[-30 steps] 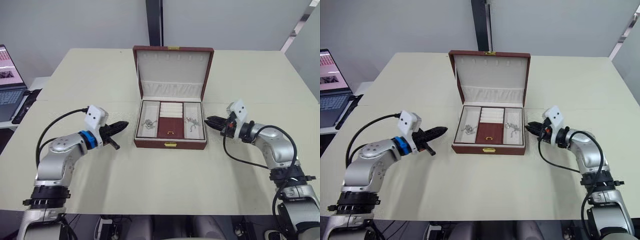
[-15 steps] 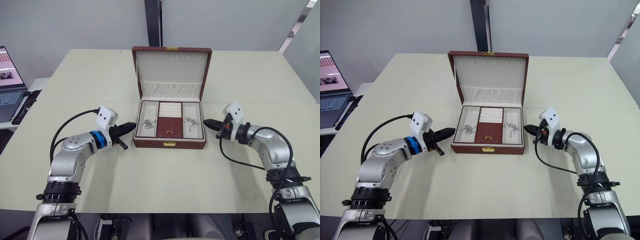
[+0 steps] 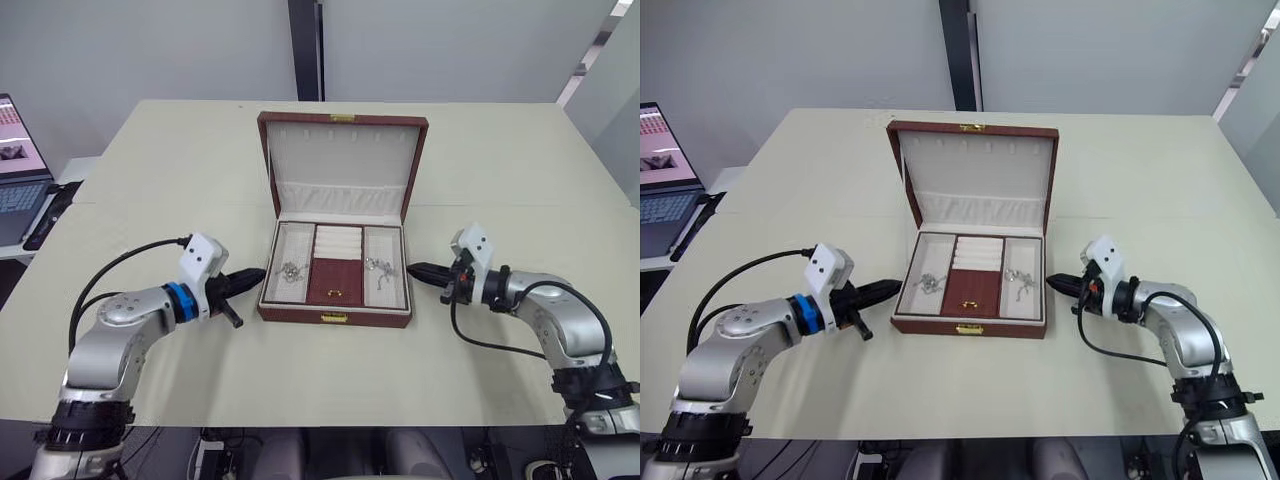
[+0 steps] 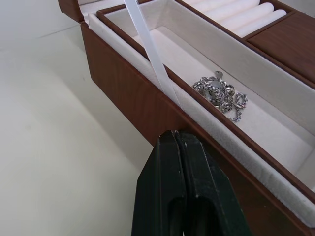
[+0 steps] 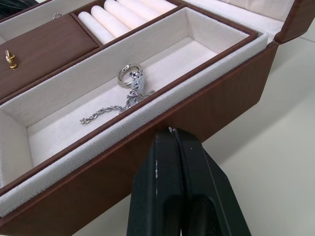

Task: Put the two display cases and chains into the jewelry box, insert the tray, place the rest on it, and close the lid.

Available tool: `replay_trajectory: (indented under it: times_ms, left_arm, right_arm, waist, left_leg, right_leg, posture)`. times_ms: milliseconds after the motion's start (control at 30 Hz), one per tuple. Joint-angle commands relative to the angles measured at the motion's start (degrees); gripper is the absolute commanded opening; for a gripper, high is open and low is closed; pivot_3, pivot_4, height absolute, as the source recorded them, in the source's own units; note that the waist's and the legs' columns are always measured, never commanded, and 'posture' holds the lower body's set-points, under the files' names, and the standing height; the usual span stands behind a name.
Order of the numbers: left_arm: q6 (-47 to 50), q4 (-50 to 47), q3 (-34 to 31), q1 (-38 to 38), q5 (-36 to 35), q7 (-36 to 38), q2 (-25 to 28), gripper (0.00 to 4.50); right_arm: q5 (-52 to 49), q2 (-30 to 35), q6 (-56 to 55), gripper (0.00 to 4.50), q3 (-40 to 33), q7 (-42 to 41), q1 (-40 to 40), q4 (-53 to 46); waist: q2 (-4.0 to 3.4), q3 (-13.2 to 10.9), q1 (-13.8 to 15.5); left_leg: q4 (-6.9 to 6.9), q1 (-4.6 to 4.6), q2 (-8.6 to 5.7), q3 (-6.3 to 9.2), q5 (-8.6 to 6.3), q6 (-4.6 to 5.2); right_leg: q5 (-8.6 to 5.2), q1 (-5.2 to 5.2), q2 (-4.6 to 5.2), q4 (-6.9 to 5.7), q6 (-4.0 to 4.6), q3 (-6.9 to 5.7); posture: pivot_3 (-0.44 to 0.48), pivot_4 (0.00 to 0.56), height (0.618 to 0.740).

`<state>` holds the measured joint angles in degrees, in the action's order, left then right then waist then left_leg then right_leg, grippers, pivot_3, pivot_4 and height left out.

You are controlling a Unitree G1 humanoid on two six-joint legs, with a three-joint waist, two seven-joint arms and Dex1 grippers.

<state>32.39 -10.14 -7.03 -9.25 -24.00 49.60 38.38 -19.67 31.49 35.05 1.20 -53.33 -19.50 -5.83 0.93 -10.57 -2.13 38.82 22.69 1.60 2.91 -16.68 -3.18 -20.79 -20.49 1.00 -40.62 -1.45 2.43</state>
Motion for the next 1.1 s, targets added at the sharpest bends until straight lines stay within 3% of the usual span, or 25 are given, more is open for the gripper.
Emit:
replay_trajectory:
  times_ms: [33, 500, 933, 1100]
  left_arm:
    - [2.2, -7.0, 3.6, 3.3, -3.9, 3.2, -0.6, 0.00]
    - [6.3, -18.6, -4.9, 18.8, -9.0, 1.9, 2.4, 0.00]
    - [3.6, -16.8, -5.4, 19.0, -8.3, 1.2, 1.9, 0.00]
    - [0.3, -15.4, -9.5, 17.4, -9.2, -0.5, -0.8, 0.00]
  right_arm:
    - [-4.9, -1.2, 2.0, 0.01, 3.7, -3.6, 1.9, -6.8]
    - [-9.0, 1.1, 7.8, 0.01, 1.1, -1.1, 10.3, -18.1]
    - [-8.3, 0.4, 6.6, 0.01, 1.3, -0.1, 9.4, -16.6]
    - [-8.4, 1.9, 6.3, 0.01, -0.1, -0.7, 10.4, -15.9]
  waist:
    - [0.00, 0.0, 0.0]
    - [0.00, 0.0, -0.2]
    - [0.00, 0.0, -0.2]
    - [0.01, 0.0, 0.0]
  left_leg:
    - [-0.01, 0.00, 0.00, 0.01, 0.00, 0.00]
    - [-0.07, -0.17, 0.01, 0.02, -0.01, 0.01]
    - [-0.08, -0.24, 0.01, 0.02, -0.01, 0.01]
    - [-0.08, -0.23, 0.00, 0.04, -0.01, 0.01]
  right_leg:
    - [0.00, 0.01, 0.00, 0.02, 0.00, -0.01]
    - [0.00, 0.20, -0.02, 0.12, 0.00, 0.02]
    - [-0.01, 0.26, -0.02, 0.16, 0.00, 0.01]
    - [-0.01, 0.27, -0.02, 0.15, -0.01, -0.01]
  posture:
    - [0.000, 0.150, 0.740]
    - [0.000, 0.150, 0.740]
    - [0.000, 0.150, 0.740]
    - [0.000, 0.150, 0.740]
